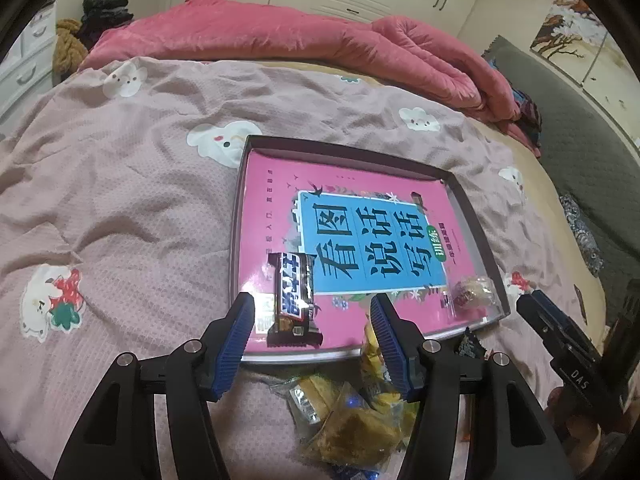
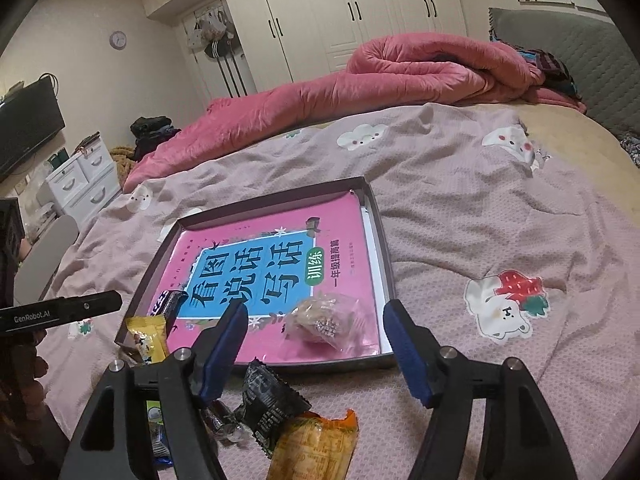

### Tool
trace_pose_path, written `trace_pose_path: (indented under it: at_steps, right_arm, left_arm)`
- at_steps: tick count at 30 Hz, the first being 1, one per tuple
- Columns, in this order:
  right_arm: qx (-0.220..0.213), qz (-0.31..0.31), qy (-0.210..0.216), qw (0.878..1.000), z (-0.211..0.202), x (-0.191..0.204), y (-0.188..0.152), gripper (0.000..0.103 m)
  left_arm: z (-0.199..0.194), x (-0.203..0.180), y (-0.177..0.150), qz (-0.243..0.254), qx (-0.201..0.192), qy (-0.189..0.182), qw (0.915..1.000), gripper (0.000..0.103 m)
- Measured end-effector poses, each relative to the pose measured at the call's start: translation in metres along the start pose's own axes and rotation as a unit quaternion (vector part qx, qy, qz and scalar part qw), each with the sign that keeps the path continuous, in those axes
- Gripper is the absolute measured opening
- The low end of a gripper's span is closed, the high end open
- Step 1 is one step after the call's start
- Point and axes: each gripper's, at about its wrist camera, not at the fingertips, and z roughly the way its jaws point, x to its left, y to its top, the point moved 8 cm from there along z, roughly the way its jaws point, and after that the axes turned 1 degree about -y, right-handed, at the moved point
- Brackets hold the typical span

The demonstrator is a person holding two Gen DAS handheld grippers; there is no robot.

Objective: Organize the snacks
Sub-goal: 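Withdraw the open left gripper from the tray back toward the snacks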

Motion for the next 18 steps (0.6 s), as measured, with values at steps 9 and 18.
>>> trace_pose_path:
  at_steps: [9, 18]
  right_arm:
    - [-0.007, -0.006, 0.004, 1.0, -0.011, 0.009, 0.001, 0.07]
    - [-0.009, -0.013, 0.002, 1.0, -0.021, 0.015, 0.0, 0.07]
  left_arm:
    - [-0.013, -0.004, -0.002, 0.006, -0.007, -0.001, 1.0, 0.062]
    - [-0.022, -0.007, -0.004, 0.008, -0.01, -0.009, 0.9999, 0.067]
